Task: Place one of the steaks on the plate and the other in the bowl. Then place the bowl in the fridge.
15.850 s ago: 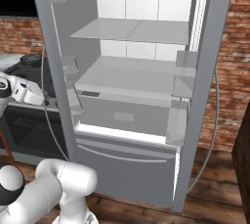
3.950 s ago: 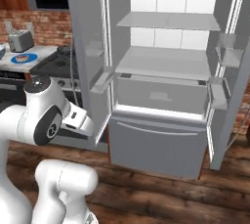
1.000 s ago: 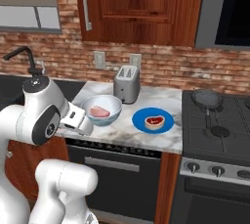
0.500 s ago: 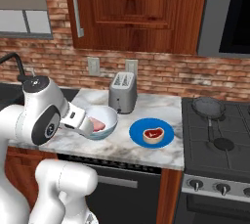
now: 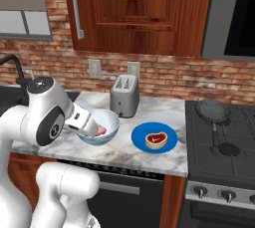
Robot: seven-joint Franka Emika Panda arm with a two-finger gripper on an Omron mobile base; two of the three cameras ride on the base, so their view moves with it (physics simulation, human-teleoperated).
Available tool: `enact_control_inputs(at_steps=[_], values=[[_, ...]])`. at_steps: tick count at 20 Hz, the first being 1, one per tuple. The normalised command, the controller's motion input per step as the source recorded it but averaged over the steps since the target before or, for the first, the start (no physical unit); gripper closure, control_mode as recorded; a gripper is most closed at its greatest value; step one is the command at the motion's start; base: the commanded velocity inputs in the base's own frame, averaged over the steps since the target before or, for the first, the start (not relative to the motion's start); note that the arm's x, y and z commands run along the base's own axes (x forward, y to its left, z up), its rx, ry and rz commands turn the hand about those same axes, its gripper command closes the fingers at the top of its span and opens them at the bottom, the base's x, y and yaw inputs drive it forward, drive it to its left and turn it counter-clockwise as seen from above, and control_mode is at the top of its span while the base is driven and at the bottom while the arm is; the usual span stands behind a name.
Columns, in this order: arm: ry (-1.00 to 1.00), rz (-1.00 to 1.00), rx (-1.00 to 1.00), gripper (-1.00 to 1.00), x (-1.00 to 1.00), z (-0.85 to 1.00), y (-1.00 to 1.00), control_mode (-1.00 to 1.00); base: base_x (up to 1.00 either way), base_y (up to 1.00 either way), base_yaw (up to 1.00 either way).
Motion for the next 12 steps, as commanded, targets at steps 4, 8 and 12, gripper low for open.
enact_control_inputs(at_steps=[4, 8, 12], values=[[0.00, -0.09, 0.00, -1.00, 0.76, 0.00, -0.32, -1.00, 0.00, 0.00, 0.00], [0.01, -0.13, 0.02, -1.00, 0.51, 0.00, -0.37, -1.00, 0.00, 0.00, 0.00], [0.03, -0.30, 0.21, -1.00, 0.38, -0.28, -0.41, -1.00, 0.00, 0.00, 0.00]])
